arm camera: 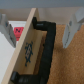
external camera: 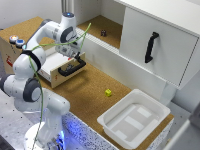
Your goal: Slide the pink block into the drawer
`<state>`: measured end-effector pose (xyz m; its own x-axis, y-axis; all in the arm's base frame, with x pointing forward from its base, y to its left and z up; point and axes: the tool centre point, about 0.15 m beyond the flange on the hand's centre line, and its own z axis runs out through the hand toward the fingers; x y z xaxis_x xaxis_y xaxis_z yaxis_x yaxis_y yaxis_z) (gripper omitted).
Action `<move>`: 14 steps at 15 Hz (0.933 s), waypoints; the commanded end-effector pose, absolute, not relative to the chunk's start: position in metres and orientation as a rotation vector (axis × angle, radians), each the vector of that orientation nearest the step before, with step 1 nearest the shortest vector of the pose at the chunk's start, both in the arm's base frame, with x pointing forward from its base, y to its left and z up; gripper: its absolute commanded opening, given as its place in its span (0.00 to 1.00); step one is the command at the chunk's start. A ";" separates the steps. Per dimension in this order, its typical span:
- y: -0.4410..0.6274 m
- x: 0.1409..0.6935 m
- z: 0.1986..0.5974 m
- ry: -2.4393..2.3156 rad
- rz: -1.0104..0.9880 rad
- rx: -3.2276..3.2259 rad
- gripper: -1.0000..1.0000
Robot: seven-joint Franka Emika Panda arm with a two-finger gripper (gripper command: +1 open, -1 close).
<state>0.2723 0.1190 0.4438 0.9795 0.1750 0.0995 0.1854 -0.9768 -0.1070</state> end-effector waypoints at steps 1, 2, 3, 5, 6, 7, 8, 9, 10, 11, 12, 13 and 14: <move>0.120 0.275 0.398 -0.072 -0.173 -2.950 1.00; 0.123 0.280 0.392 -0.048 -0.170 -2.960 1.00; 0.123 0.283 0.386 -0.005 -0.182 -2.956 1.00; 0.122 0.288 0.374 0.029 -0.192 -2.963 1.00; 0.118 0.290 0.368 0.045 -0.188 -2.961 1.00; 0.116 0.291 0.362 0.065 -0.177 -2.969 1.00; 0.114 0.294 0.359 0.084 -0.189 -2.968 1.00; 0.117 0.296 0.362 0.087 -0.214 -2.990 1.00; 0.117 0.296 0.362 0.087 -0.214 -2.990 1.00; 0.117 0.296 0.362 0.087 -0.214 -2.990 1.00; 0.117 0.296 0.362 0.087 -0.214 -2.990 1.00; 0.117 0.296 0.362 0.087 -0.214 -2.990 1.00; 0.117 0.296 0.362 0.087 -0.214 -2.990 1.00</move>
